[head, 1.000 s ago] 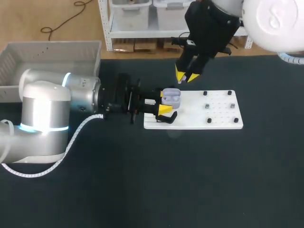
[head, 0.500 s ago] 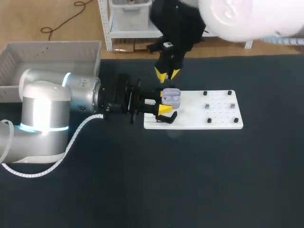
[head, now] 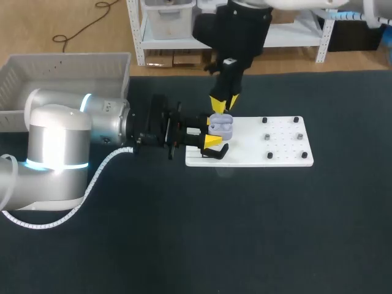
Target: Pick up each earbud case from the left stands, insert the matching earbuds, close the lid, and place the case in the box.
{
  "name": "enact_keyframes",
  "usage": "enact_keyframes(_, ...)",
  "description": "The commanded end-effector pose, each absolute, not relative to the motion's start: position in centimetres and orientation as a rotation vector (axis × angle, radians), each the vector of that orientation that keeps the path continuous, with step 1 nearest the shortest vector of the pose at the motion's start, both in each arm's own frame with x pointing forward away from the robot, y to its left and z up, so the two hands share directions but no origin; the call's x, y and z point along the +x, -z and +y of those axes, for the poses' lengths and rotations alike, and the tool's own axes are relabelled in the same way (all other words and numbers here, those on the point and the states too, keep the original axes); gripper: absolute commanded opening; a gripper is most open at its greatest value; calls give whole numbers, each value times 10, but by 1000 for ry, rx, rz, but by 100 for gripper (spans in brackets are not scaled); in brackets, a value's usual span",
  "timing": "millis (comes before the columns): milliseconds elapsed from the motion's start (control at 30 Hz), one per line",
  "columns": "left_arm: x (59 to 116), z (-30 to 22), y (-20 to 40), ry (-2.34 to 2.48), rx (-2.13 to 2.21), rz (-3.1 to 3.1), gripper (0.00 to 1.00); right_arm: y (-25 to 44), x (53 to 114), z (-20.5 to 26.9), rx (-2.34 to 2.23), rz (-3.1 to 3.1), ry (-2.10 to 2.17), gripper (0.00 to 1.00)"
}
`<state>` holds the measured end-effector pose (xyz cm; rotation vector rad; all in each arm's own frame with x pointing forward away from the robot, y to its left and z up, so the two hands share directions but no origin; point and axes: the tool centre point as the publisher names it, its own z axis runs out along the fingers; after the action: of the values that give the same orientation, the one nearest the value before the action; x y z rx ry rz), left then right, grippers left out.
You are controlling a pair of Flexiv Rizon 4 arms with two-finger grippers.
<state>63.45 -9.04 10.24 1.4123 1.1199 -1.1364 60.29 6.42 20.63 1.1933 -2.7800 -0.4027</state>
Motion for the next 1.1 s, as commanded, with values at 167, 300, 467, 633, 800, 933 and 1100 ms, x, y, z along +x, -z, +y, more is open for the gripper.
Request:
enact_keyframes(167,634,-91,-102,1133,1410,1119,0,-202,599,65,1021,-2955,404,0)
enact_keyframes(300,634,-91,-102,1133,1410,1119,0,-200,596,66,947,-3038,418,0)
enact_keyframes(467,634,-91,-102,1133,1410,1119,0,-196,596,69,879,-3113,451,0)
enact_keyframes(633,634,-91,-102,1133,1410,1119,0,-187,602,68,843,-3133,525,0)
enact_keyframes(800,634,-91,-102,1133,1410,1119,0,-182,605,74,861,-3131,562,0)
enact_keyframes(933,634,-91,-102,1133,1410,1119,0,-180,609,76,868,-3137,573,0)
enact_keyframes(1100,634,-91,-102,1133,1410,1119,0,-177,613,77,874,-3133,574,0)
